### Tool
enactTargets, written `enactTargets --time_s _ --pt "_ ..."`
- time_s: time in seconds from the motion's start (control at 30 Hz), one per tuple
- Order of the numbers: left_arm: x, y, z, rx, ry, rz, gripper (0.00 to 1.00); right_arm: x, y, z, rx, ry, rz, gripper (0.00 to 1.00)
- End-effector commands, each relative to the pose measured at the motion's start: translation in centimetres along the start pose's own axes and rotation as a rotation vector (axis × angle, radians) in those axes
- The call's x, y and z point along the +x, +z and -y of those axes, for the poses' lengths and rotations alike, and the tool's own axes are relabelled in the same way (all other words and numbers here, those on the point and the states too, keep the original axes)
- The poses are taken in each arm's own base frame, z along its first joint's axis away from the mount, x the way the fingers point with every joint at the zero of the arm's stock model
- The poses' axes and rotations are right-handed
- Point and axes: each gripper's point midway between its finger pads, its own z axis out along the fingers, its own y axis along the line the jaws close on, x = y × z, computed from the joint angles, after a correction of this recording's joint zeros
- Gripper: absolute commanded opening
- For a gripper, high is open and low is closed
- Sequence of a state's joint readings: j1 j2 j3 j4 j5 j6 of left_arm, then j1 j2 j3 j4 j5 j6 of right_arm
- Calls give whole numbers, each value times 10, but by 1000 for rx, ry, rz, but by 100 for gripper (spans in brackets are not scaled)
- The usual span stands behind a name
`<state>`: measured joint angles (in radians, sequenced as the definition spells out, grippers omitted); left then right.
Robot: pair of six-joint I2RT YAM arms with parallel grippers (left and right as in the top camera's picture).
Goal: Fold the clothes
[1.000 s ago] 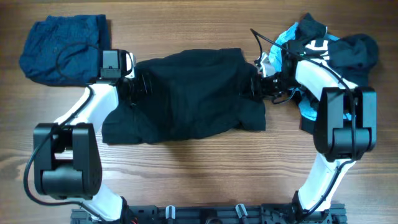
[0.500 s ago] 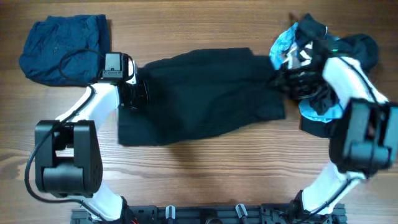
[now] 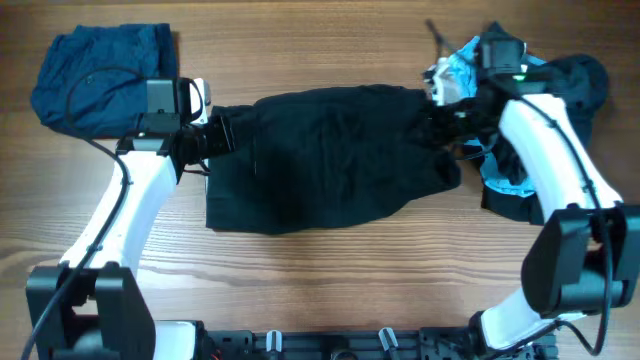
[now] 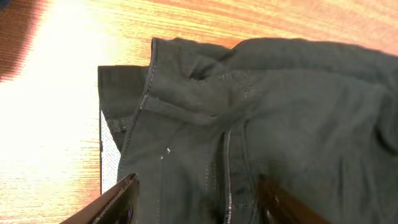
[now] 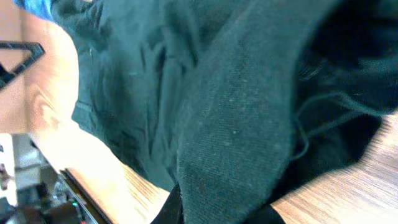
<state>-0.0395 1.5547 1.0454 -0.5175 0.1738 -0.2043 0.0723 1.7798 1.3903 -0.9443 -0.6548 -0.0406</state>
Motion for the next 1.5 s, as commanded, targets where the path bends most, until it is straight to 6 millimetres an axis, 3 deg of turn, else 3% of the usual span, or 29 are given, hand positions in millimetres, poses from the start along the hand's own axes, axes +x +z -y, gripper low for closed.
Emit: enactTargets --time_s 0.0,0.1,0.3,0.43,0.6,0.97,1.0,1.03,1.07,1.1,1.17,1.27,1.33,1.4,1.47 --pt "-19 -33 15 47 -19 99 59 -8 10 -37 5 -69 19 4" --pt "-37 -75 17 70 -38 222 59 -14 25 -65 -22 -119 40 4" --pt "-63 -182 2 87 -122 523 59 -19 52 -119 -91 -222 72 4" --pt "-58 -219 -8 69 -142 610 58 -15 71 -154 -141 -305 80 4" --pt "-48 -225 -12 57 -154 602 55 -7 105 -185 -182 -382 78 4" --pt "-40 -215 -15 44 -168 550 54 37 185 -220 -259 -468 -30 4" --pt "-40 -214 -16 43 -169 546 54 41 189 -223 -264 -477 -35 5" --pt "-39 -213 -16 41 -171 540 53 43 193 -225 -265 -473 -35 12" --pt "-39 -211 -16 41 -172 537 53 41 193 -225 -259 -467 -29 45" --pt "-39 -210 -17 40 -173 532 53 40 193 -226 -264 -471 -24 99" --pt "-38 -207 -18 36 -176 519 52 36 184 -235 -305 -480 -14 100" --pt "-36 -203 -19 31 -182 499 52 17 153 -250 -345 -498 27 100" --pt "-35 -198 -21 27 -186 483 52 -5 114 -256 -327 -521 82 100" --pt "-35 -190 -22 24 -192 460 52 -26 82 -247 -253 -491 142 100" --pt "-34 -178 -20 47 -193 417 51 -47 61 -218 -116 -447 193 100"
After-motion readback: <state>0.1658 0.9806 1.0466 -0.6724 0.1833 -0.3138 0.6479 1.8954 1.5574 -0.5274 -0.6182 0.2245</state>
